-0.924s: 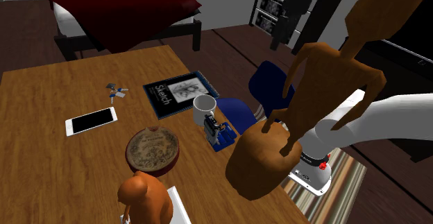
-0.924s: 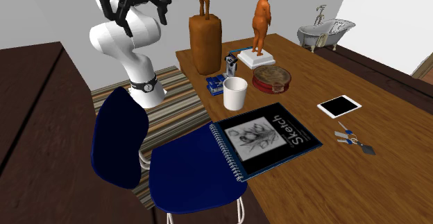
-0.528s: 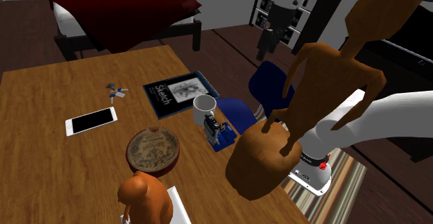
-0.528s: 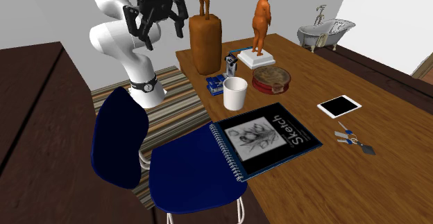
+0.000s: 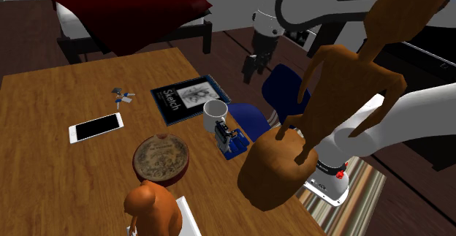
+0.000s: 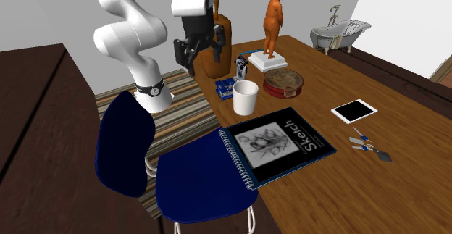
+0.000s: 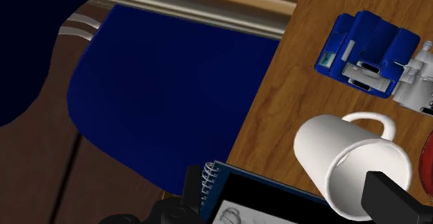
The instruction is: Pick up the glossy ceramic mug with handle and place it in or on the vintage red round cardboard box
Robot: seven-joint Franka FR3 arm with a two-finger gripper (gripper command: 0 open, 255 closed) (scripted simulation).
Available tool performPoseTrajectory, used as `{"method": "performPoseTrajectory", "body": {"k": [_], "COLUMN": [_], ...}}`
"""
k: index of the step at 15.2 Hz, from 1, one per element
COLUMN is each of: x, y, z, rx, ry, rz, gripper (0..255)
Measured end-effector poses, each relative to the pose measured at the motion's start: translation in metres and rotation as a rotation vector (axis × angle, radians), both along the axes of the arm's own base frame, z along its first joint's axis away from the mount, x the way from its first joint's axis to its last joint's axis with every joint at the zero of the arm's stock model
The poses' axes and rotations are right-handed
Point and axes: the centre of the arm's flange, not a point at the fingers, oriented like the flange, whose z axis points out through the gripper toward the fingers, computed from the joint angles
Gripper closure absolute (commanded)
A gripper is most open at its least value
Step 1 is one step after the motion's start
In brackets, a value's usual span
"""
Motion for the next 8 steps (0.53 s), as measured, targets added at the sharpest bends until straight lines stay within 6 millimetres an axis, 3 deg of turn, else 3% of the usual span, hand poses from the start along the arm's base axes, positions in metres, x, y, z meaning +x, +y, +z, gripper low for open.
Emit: {"method": "performPoseTrajectory", "body": {"k": [8], "x": [0.030], "y": [0.073], "z": [-0.072], "rx": [-0.006], "ry": [-0.007], "rz": [0.012], "gripper": [0]}}
